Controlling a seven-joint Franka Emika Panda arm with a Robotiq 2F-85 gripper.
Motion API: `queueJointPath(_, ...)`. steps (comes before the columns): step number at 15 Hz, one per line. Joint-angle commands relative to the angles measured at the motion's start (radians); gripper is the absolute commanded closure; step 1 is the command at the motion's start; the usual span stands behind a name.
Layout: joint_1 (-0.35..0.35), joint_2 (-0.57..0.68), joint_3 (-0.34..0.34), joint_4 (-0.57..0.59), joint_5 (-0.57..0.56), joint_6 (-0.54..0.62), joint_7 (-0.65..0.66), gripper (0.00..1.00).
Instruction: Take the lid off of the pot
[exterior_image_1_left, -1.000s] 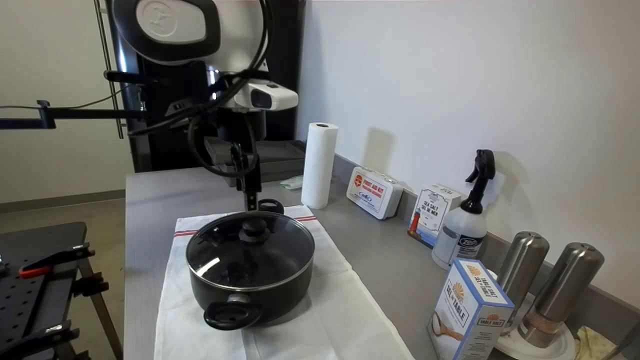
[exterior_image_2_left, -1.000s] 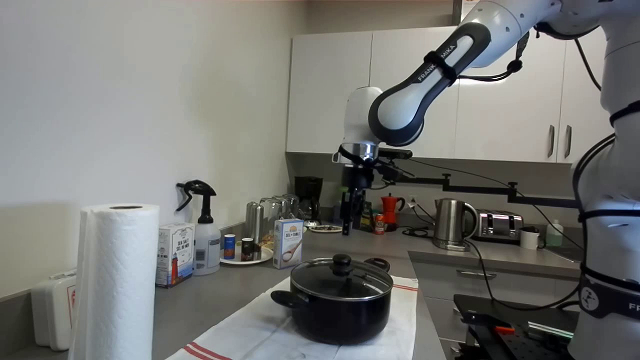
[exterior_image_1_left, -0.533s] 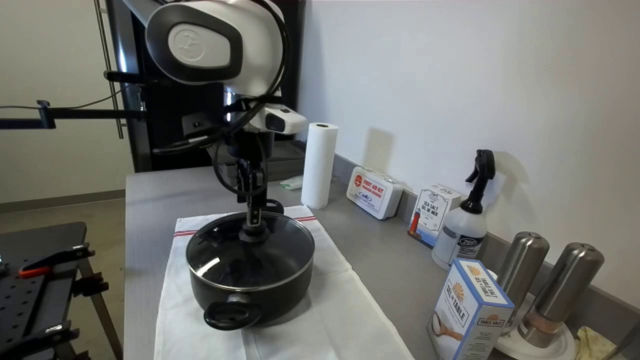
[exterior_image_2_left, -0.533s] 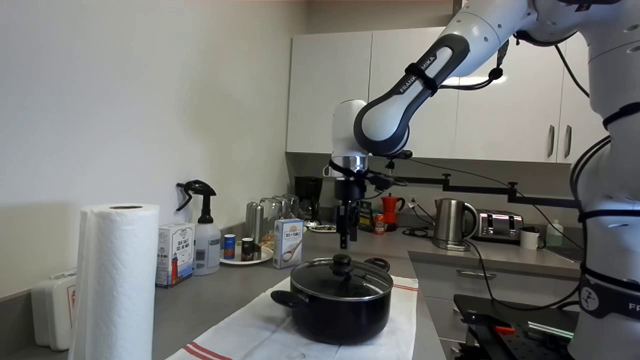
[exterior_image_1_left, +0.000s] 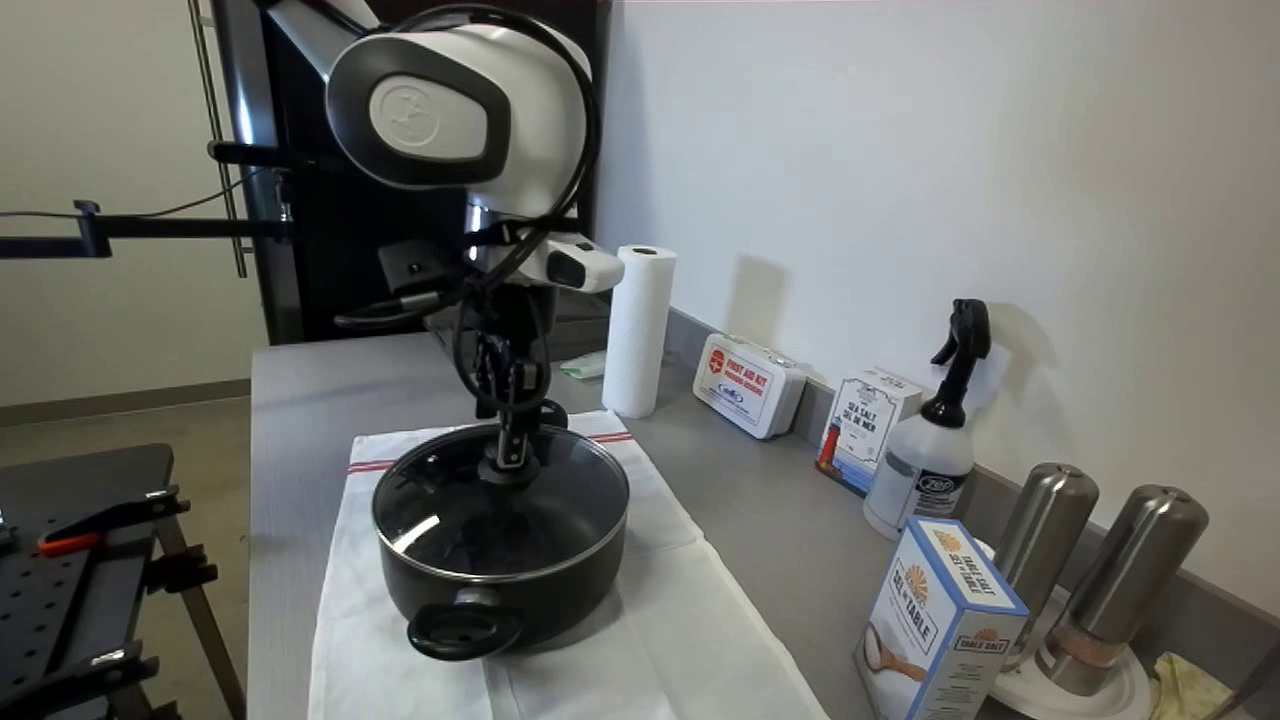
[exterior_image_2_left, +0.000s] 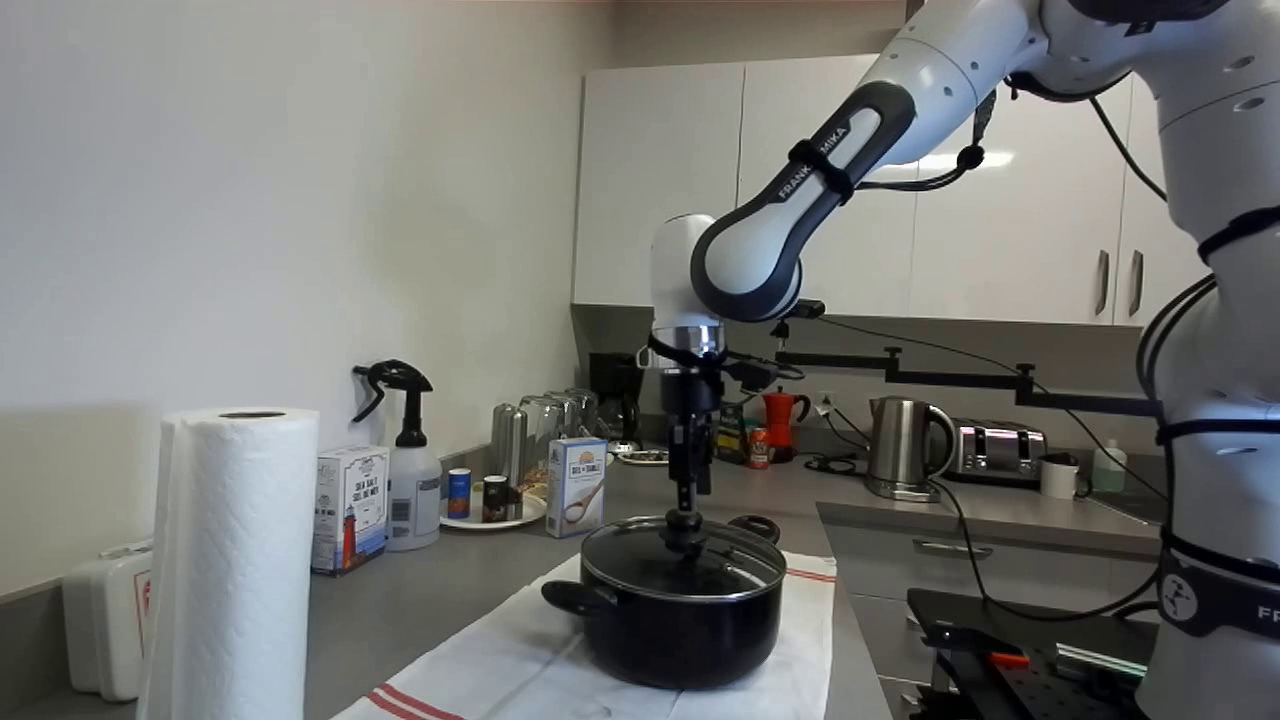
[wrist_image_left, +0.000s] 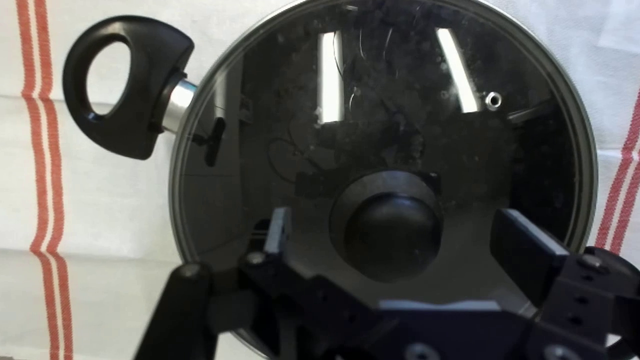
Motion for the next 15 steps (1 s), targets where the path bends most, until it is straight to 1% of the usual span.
queueJointPath(1, 0.004, 0.03, -0.003, 0.038, 0.042, -0.023, -0.047, 0.0)
queueJointPath(11, 0.002, 0.056, -0.001, 0.051, 0.064, -0.025, -0.074, 0.0)
queueJointPath(12, 0.002, 0.057, -0.001, 0.051, 0.065, -0.024, -0.076, 0.25)
queueJointPath(13, 0.002, 0.058, -0.001, 0.051, 0.065, -0.023, -0.077, 0.26)
queueJointPath(14, 0.001, 0.057, -0.001, 0.051, 0.064, -0.023, -0.078, 0.32)
queueJointPath(15, 0.001, 0.057, -0.001, 0.051, 0.064, -0.023, -0.079, 0.4)
